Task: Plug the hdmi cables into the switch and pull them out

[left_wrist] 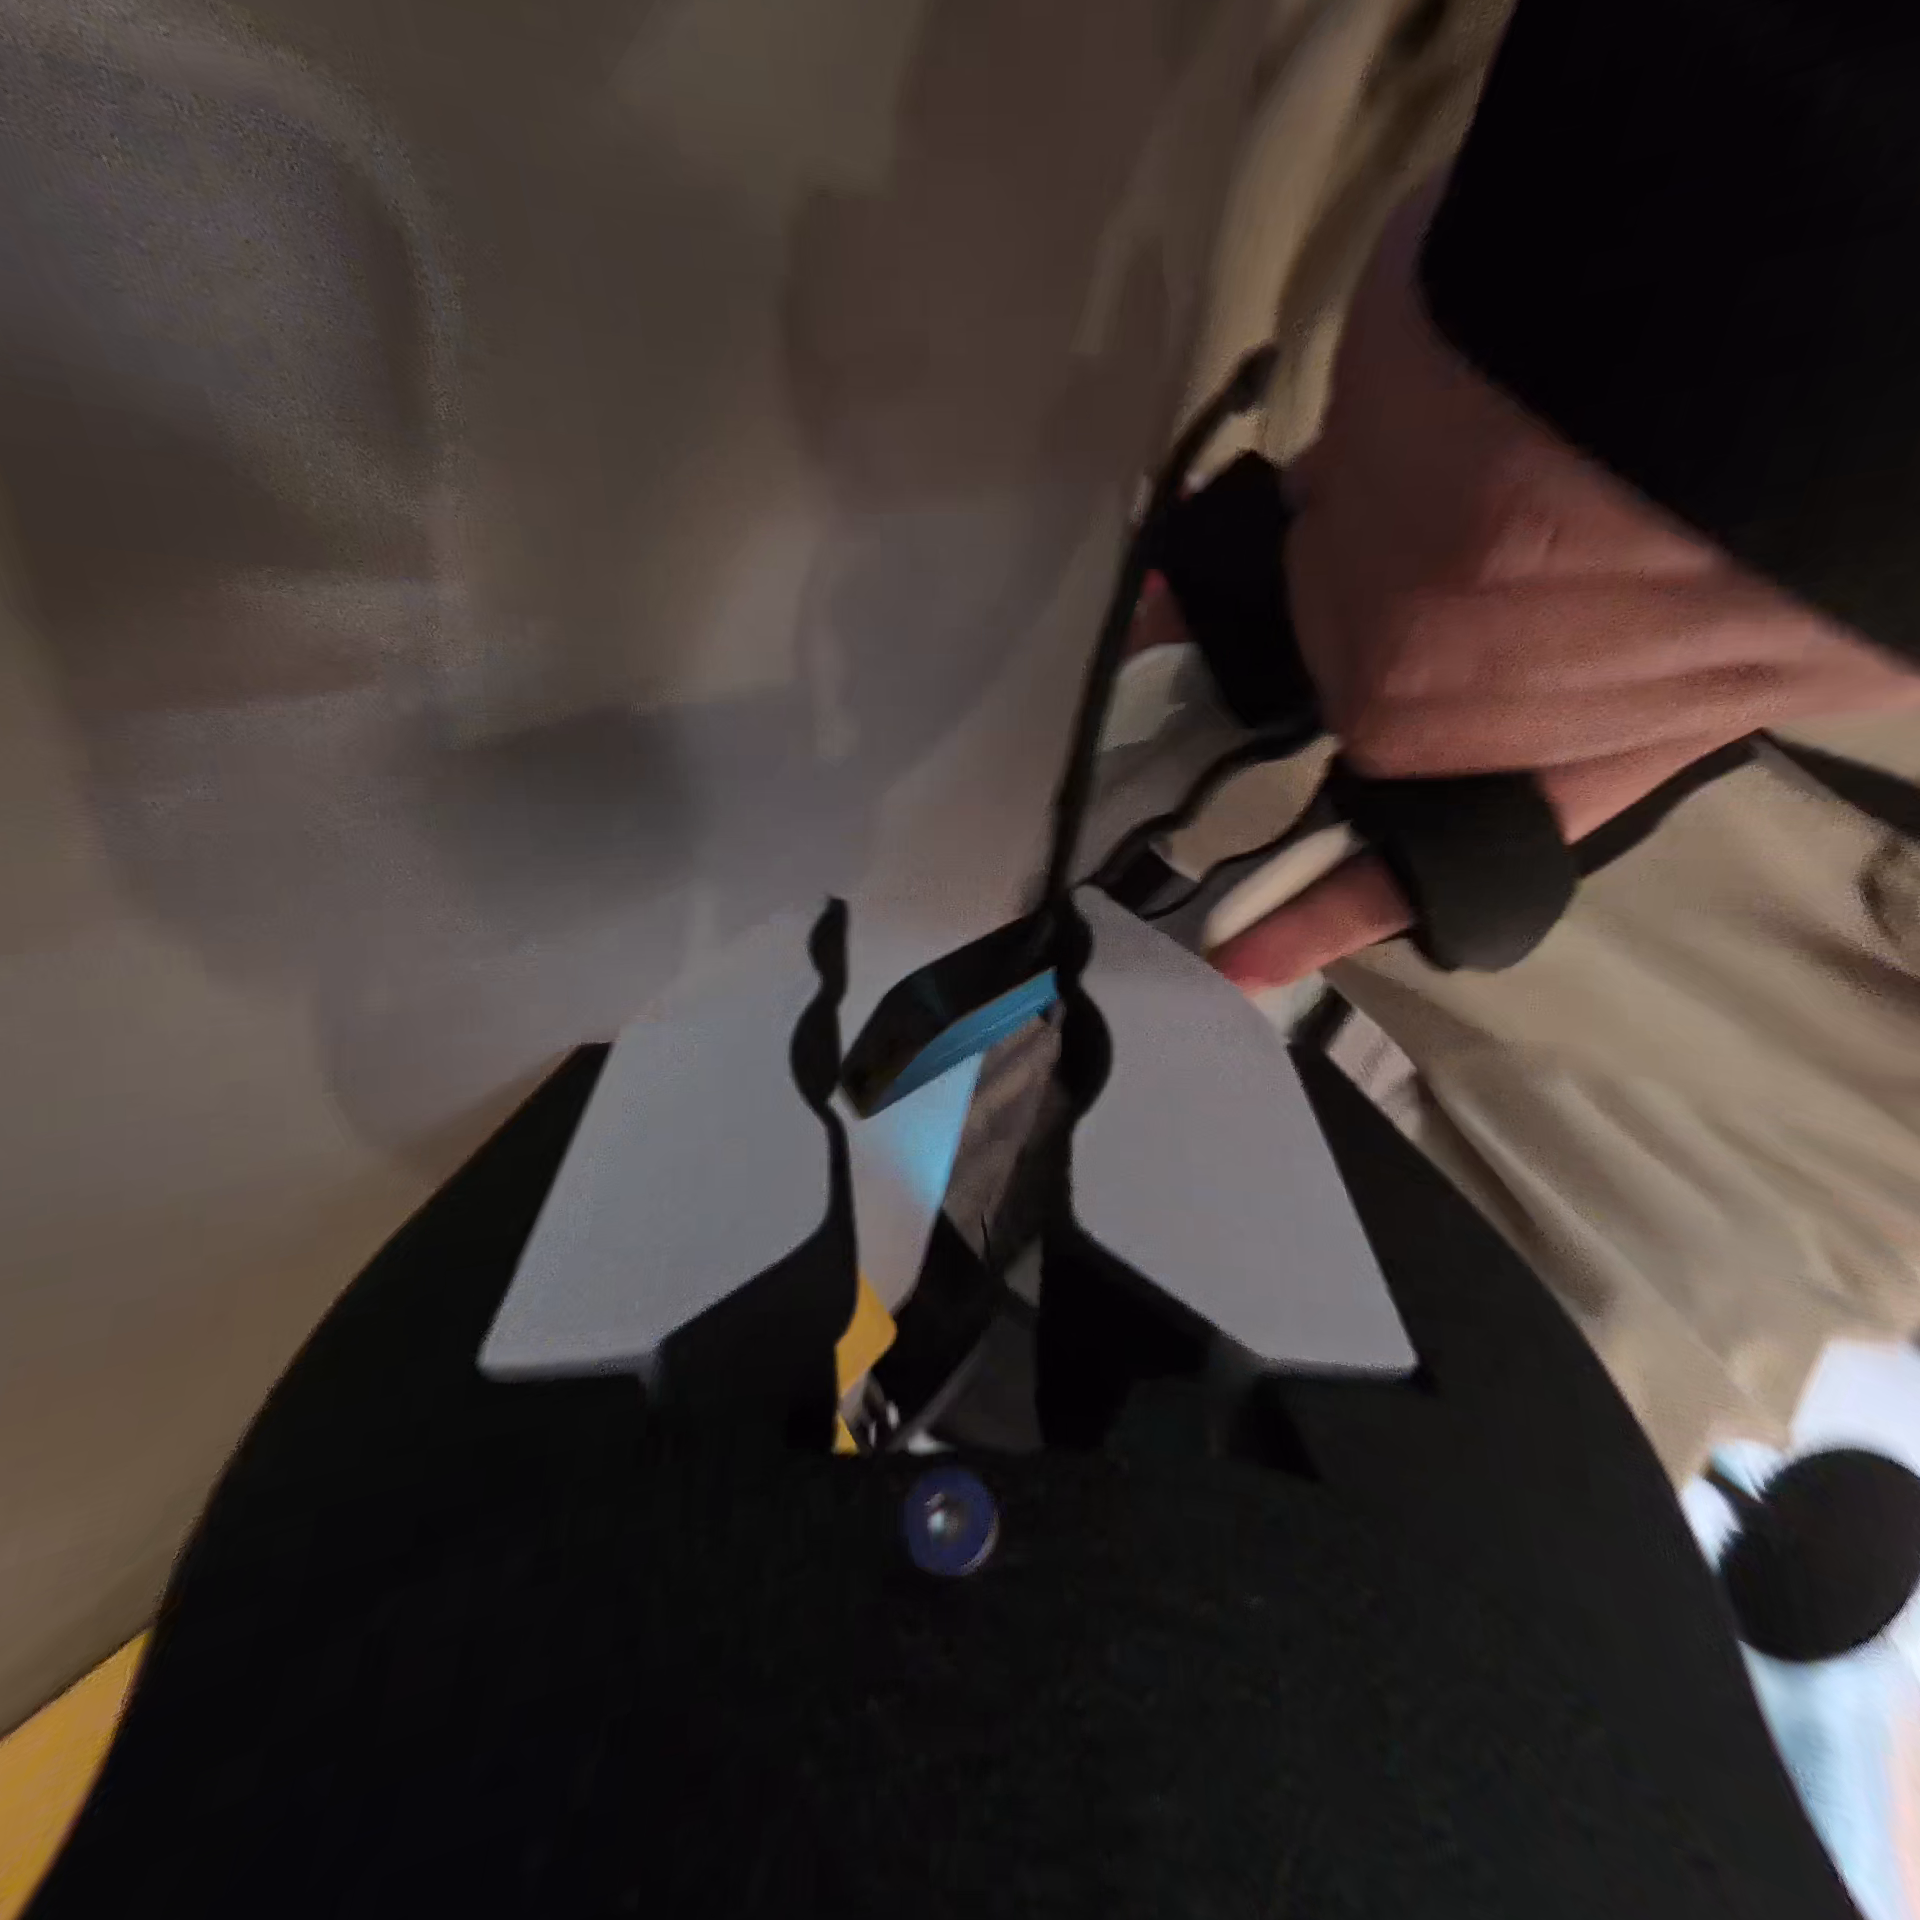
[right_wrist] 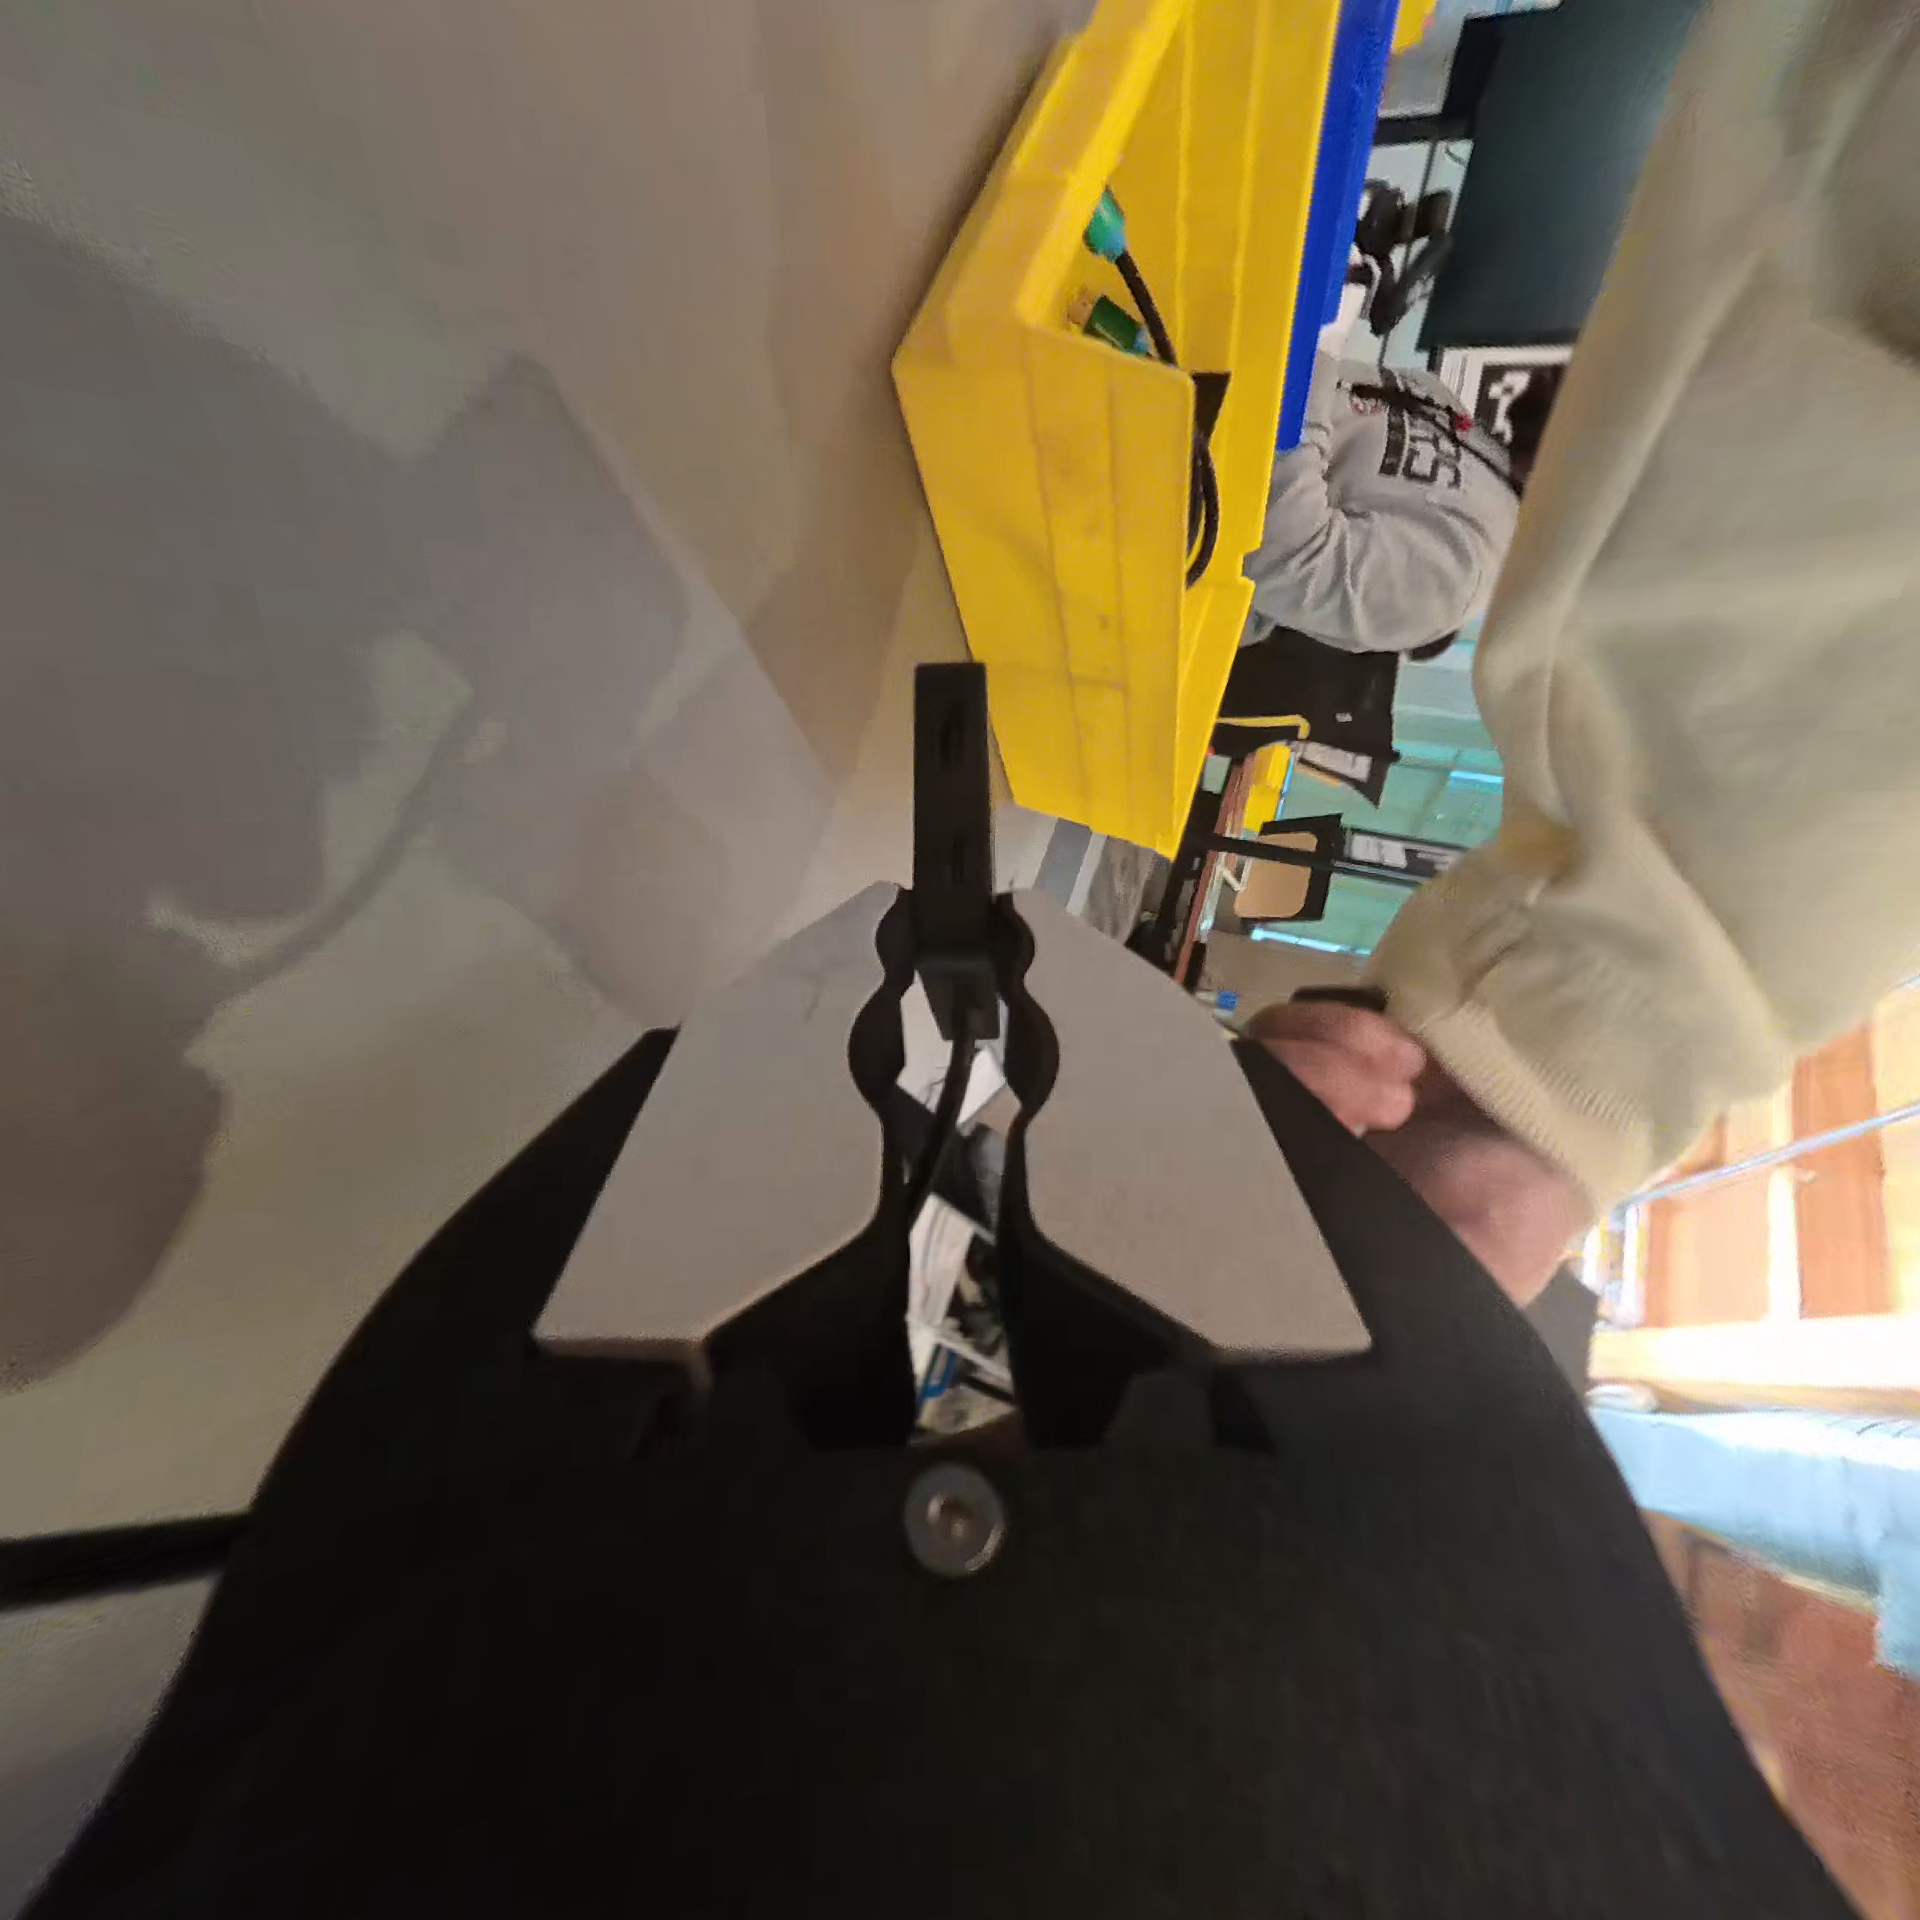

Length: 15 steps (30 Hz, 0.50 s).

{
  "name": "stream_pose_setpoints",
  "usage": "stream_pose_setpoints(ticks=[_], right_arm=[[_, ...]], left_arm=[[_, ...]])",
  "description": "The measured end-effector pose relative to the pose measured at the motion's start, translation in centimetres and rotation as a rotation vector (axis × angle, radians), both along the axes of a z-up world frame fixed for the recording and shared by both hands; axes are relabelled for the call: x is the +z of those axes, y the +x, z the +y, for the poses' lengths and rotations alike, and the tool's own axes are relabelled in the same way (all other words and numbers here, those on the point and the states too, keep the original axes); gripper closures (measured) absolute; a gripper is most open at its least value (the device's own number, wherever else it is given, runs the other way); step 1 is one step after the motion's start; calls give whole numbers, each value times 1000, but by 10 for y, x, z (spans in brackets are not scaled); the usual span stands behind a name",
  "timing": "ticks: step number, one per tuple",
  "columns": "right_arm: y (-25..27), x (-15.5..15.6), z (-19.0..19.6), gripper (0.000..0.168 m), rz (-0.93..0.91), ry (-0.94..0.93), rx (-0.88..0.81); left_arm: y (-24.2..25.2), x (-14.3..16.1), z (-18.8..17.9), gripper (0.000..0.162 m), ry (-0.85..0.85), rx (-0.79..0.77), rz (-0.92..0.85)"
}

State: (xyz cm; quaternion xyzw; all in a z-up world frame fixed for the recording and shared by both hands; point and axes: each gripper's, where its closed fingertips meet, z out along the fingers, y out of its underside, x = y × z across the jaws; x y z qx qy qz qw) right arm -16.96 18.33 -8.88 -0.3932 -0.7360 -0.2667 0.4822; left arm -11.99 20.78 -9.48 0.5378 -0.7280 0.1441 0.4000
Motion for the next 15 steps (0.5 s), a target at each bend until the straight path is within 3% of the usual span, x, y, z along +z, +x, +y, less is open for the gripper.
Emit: stream_pose_setpoints(ticks=[3, 8, 12, 15], right_arm=[[12, 6, 3, 154, 80, -9, -44], [40, 26, 9, 154, 200, 23, -137], [59, 44, 16, 154, 260, 56, -215], [60, 56, 18, 154, 307, 50, -236]], left_arm=[[29, 7, 43, 109, 131, 240, -240], [37, 47, 90, 110, 334, 698, -691], [-3, 70, 70, 110, 300, 913, -943], [-20, 67, 41, 99, 220, 938, -1031]])
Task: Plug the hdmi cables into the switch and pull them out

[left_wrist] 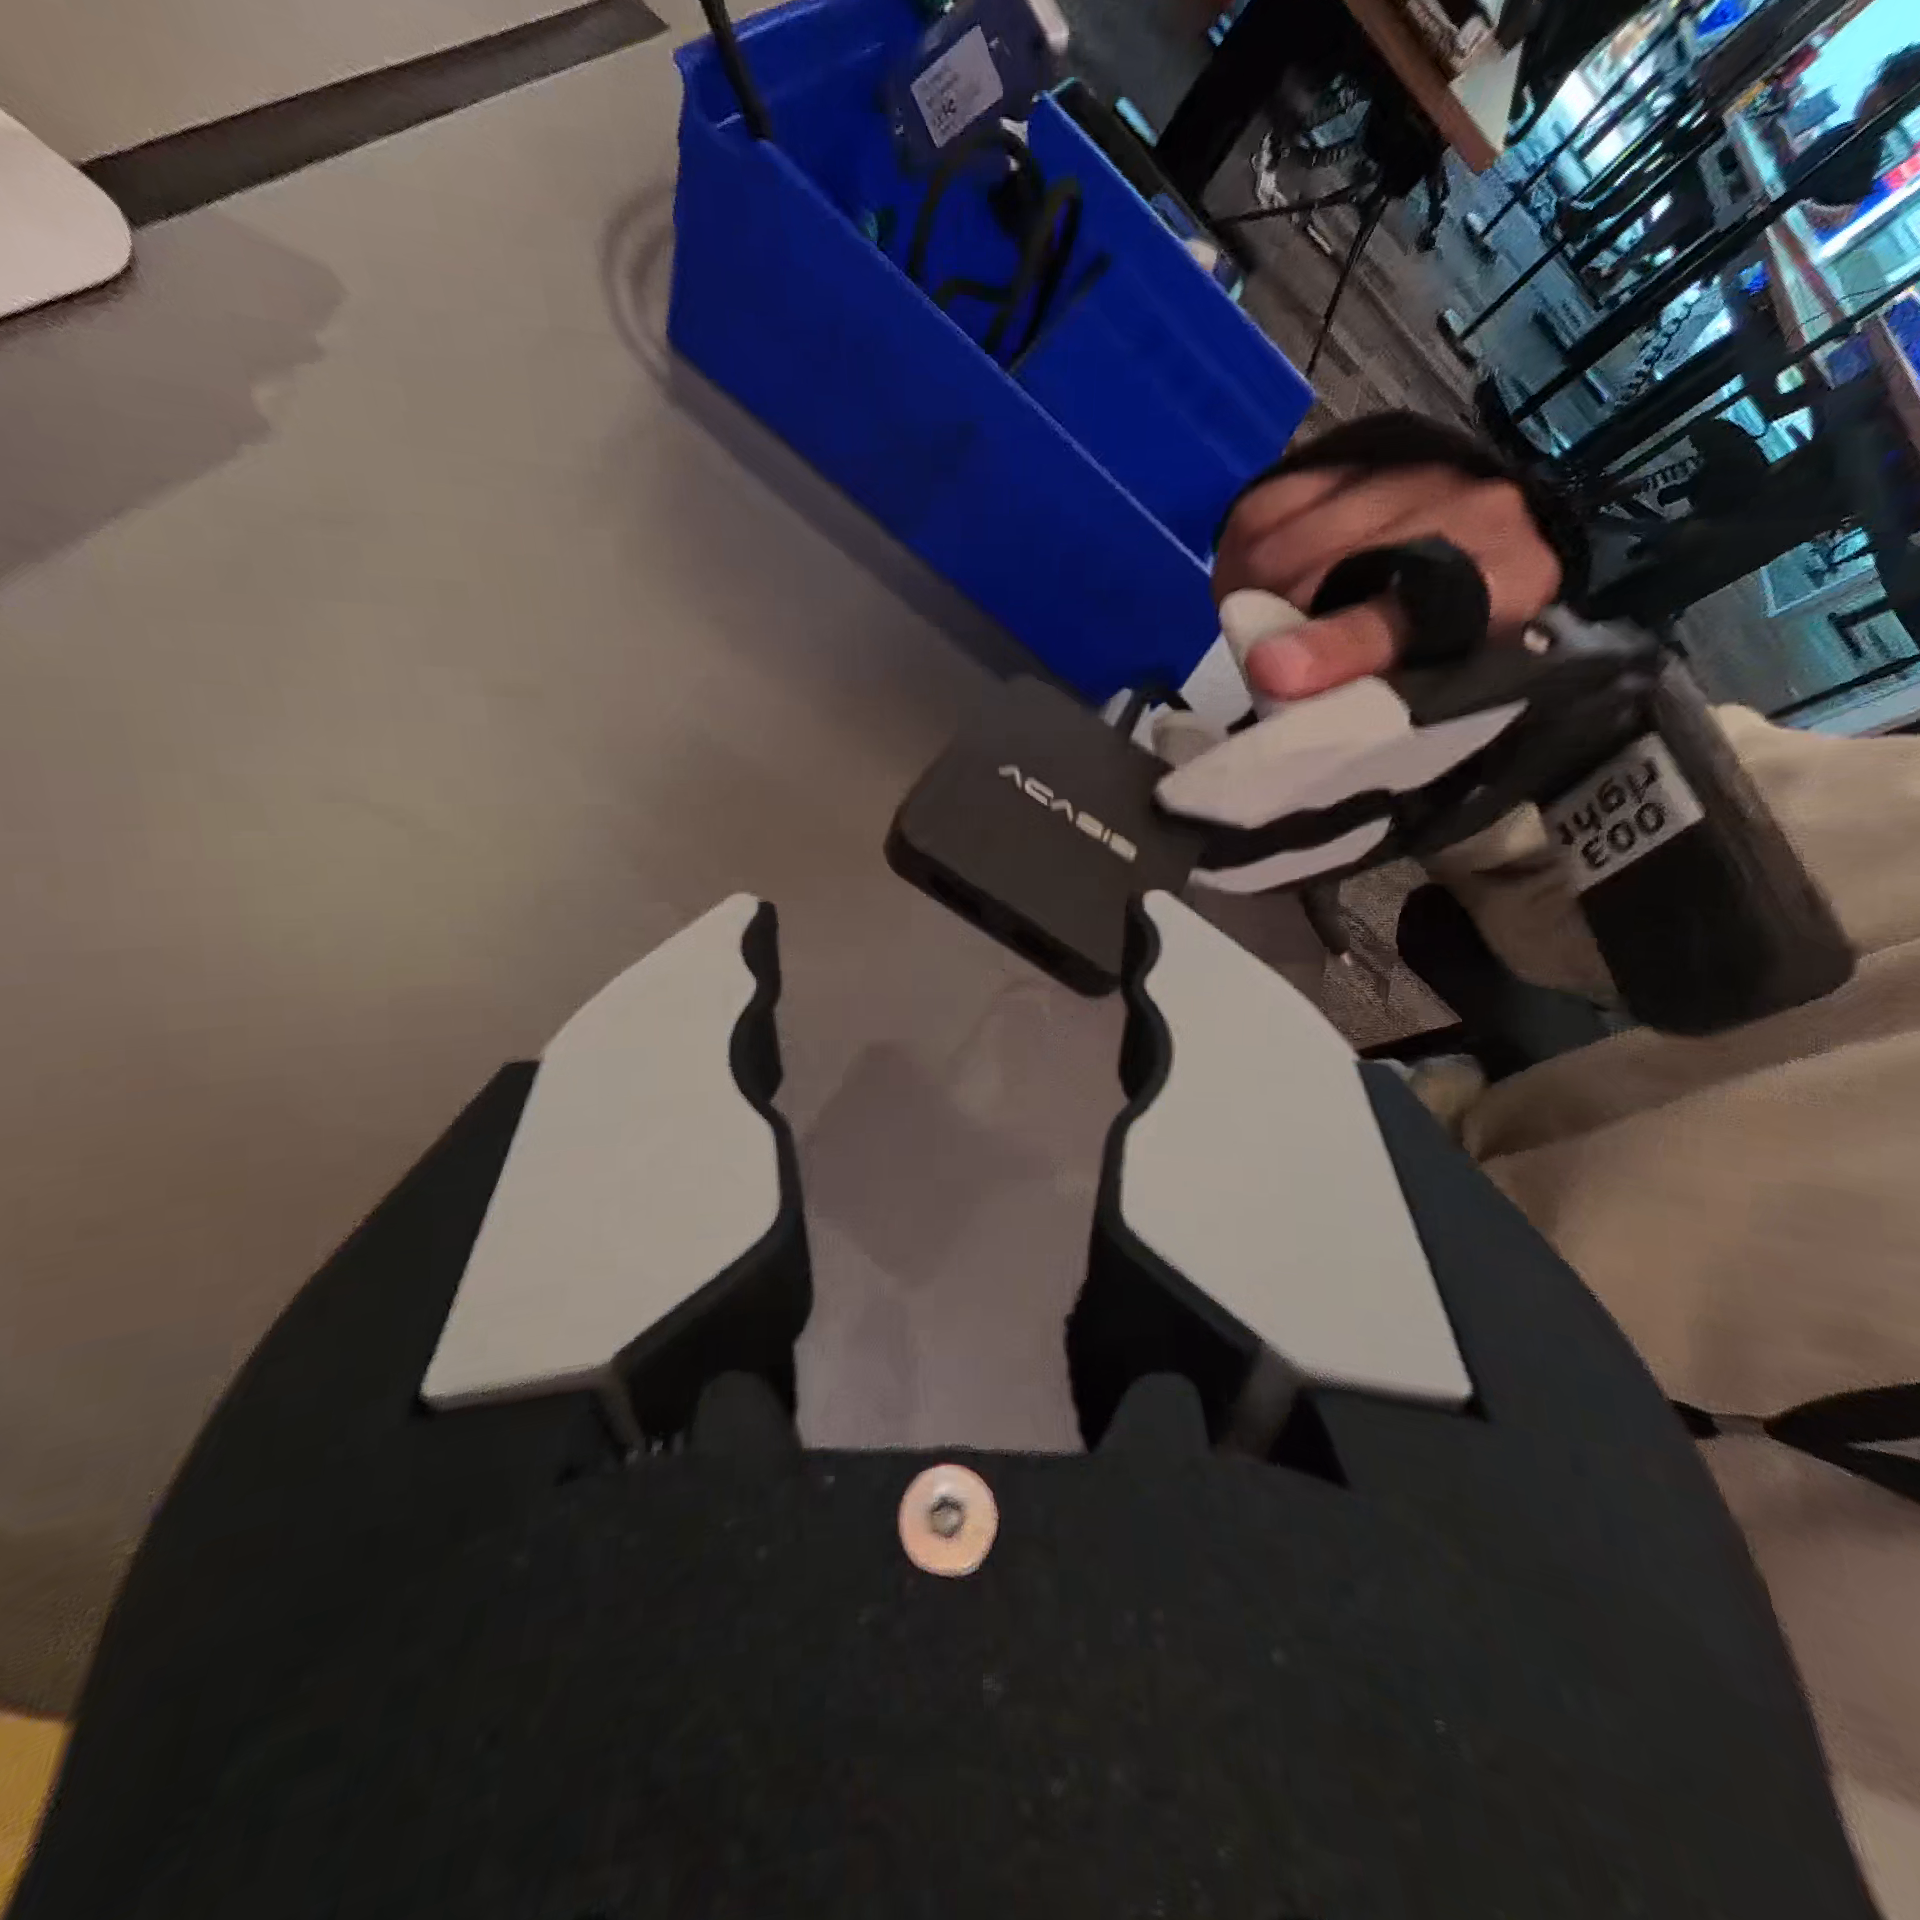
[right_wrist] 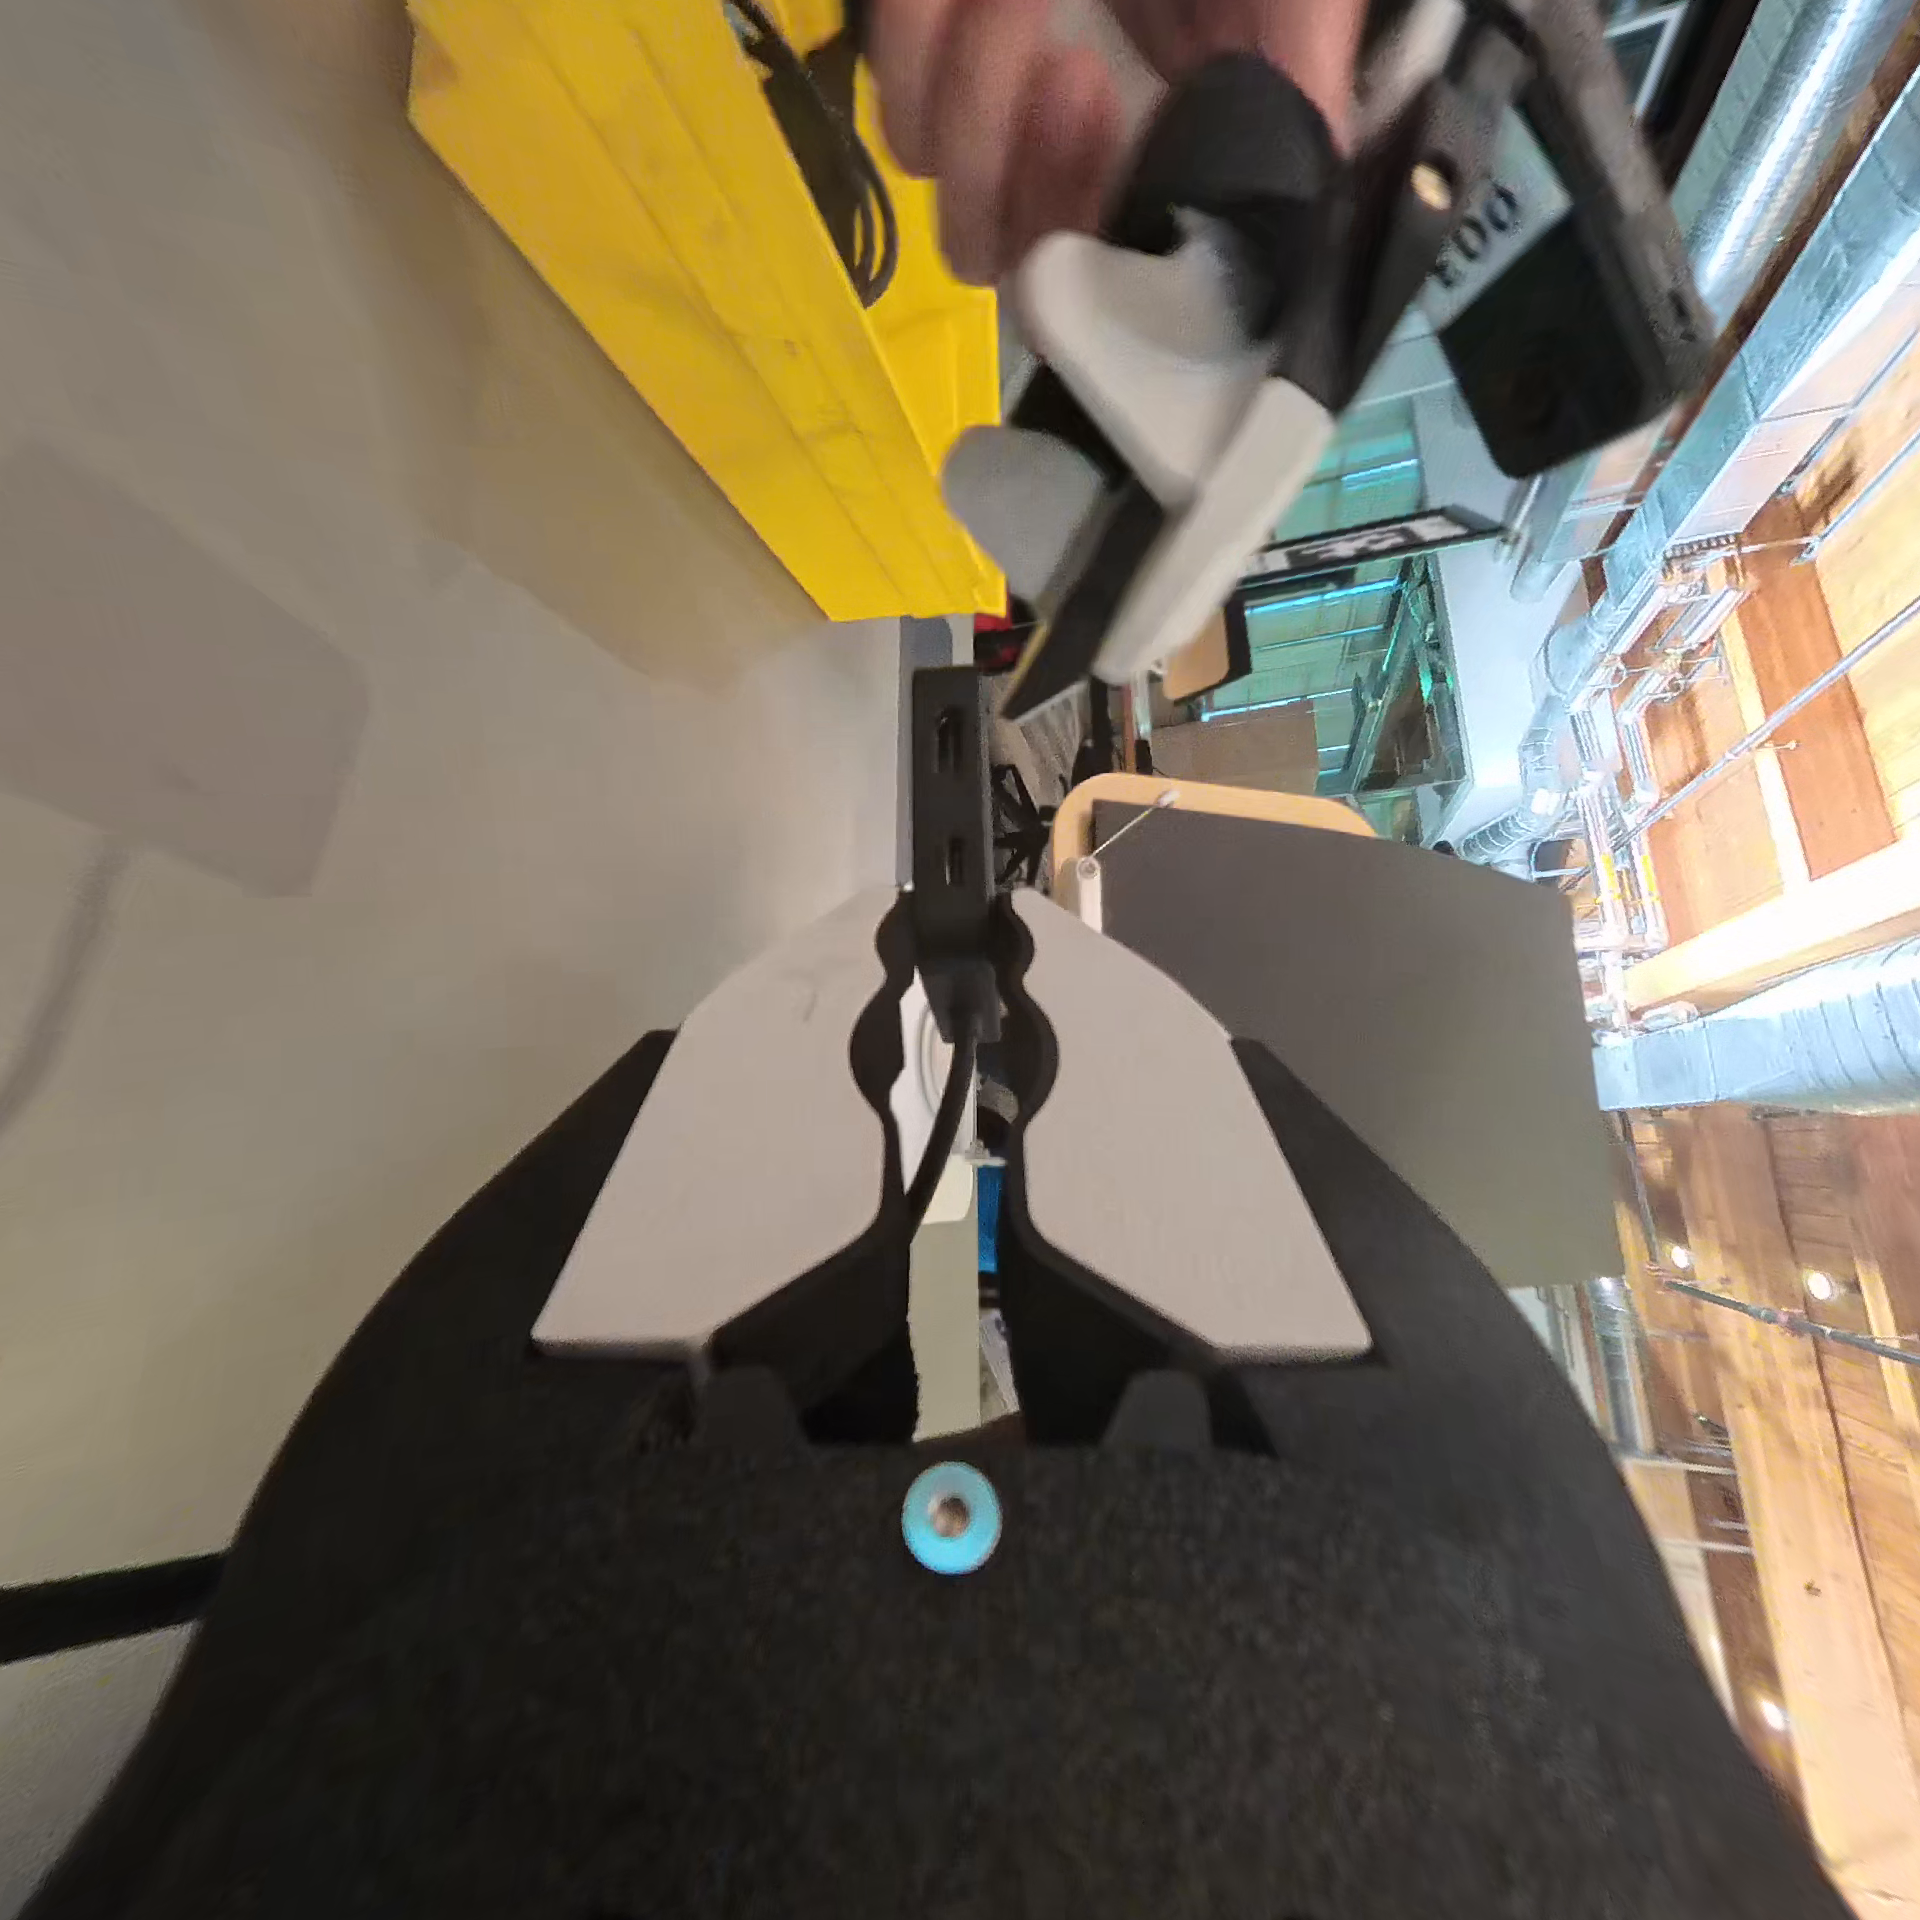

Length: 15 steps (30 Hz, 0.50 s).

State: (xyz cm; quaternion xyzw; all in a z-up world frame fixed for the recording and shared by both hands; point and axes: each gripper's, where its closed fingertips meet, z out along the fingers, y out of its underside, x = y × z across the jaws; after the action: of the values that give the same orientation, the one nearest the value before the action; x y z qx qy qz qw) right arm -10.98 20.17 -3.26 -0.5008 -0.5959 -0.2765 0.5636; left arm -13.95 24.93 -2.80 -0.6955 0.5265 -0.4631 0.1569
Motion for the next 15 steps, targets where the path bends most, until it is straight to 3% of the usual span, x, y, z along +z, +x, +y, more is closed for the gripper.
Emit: stream_pose_setpoints(ticks=[2, 4, 5, 8, 13, 15], right_arm=[[-7, 5, -1, 154, 33, -16, 19], [-16, 7, -2, 154, 41, -28, 39], [-21, 8, -3, 154, 43, -28, 48], [-33, 12, -8, 154, 56, -38, 74], [-42, 18, -20, 155, 113, -100, 152], [-37, 12, -20, 142, 60, -133, 139]], left_arm=[[-1, -7, -13, 88, 29, -25, -29], [1, -14, -22, 59, 75, -53, -41], [2, -17, -28, 57, 89, -81, -44], [1, -19, -49, 85, 41, -214, -79], [-5, -16, -64, 86, -96, -307, -110], [-8, -16, -70, 86, -107, -346, -112]])
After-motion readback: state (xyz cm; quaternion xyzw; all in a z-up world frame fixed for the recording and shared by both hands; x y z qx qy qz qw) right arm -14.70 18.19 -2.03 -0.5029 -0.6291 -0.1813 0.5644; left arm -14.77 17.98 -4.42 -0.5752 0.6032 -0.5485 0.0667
